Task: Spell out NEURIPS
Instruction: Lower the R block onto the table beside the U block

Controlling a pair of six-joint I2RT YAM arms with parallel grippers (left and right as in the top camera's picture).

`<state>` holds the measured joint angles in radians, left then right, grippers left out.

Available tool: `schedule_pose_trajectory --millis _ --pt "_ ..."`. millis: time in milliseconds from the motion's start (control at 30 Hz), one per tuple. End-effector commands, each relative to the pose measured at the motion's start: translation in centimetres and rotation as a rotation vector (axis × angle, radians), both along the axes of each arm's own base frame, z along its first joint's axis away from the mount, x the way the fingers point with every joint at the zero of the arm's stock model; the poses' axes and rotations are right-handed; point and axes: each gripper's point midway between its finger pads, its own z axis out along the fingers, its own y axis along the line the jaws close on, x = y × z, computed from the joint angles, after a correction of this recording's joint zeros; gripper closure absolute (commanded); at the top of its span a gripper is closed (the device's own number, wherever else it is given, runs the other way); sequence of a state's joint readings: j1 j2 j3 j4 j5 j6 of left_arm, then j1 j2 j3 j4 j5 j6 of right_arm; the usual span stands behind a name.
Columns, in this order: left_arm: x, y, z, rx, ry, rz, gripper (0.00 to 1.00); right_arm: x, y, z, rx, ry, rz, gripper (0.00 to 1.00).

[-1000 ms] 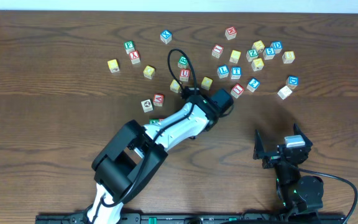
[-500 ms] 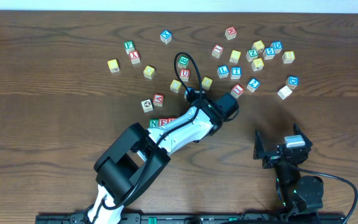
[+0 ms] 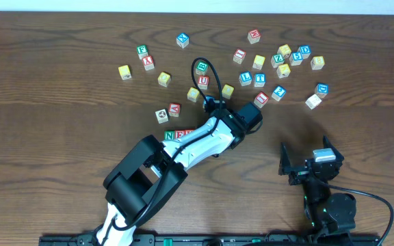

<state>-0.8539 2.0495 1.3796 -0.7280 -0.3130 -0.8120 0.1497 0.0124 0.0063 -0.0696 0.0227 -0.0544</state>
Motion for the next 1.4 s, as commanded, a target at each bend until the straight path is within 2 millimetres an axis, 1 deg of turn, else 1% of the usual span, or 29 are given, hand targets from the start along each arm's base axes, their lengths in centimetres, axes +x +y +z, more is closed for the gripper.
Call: schedule_pose_trajectory --millis 0,67,100,200,333,433,667,867,967,1033,1067,1100,1233,1367 --pt "-1.2 0.4 -0.9 0.004 0.056 0.003 0.91 0.0 -0.3 0.0 0.012 0.001 -0.017 0.01" --pt "-1.2 0.4 -0.9 0.004 0.055 0.003 0.84 0.0 -0.3 0.0 0.012 0.001 -0.017 0.01" --pt "-1.2 0.4 -0.9 0.003 0.055 0.002 0.77 0.0 -0.3 0.0 0.012 0.001 -0.017 0.01" --pt "-1.1 0.3 -0.9 0.002 0.053 0.002 0.75 0.0 -0.3 0.0 0.012 0.001 -0.017 0.01" --pt "-1.0 0.2 -0.9 -0.002 0.049 0.002 0.63 0.0 -0.3 0.0 0.012 0.001 -0.017 0.01" --pt "-0.9 0.1 -0.9 -0.007 0.045 0.001 0.58 0.0 -0.3 0.0 0.012 0.001 -0.017 0.01" --pt "-0.6 -0.1 -0.3 -0.014 0.027 -0.009 0.57 0.0 -0.3 0.0 0.012 0.001 -0.017 0.01" --pt "0.0 -0.2 0.8 -0.013 -0.008 -0.025 0.57 0.0 -0.3 0.0 0.012 0.001 -0.017 0.01" --pt "0.3 -0.4 1.9 -0.028 -0.031 -0.031 0.57 0.0 -0.3 0.0 0.012 0.001 -0.017 0.01" --pt "0.7 -0.3 2.9 -0.032 -0.061 -0.029 0.56 0.0 -0.3 0.0 0.012 0.001 -0.017 0.01" --pt "0.9 -0.2 3.5 -0.033 -0.078 -0.034 0.56 0.0 -0.3 0.0 0.012 0.001 -0.017 0.01" --pt "1.1 -0.2 4.0 -0.034 -0.093 -0.036 0.52 0.0 -0.3 0.0 0.012 0.001 -0.017 0.01" --pt "1.6 -0.3 6.6 -0.055 -0.149 -0.064 0.5 0.0 -0.3 0.0 0.012 0.001 -0.017 0.01" --pt "1.8 -0.4 8.9 -0.089 -0.19 -0.081 0.48 0.0 -0.3 0.0 0.012 0.001 -0.017 0.01"
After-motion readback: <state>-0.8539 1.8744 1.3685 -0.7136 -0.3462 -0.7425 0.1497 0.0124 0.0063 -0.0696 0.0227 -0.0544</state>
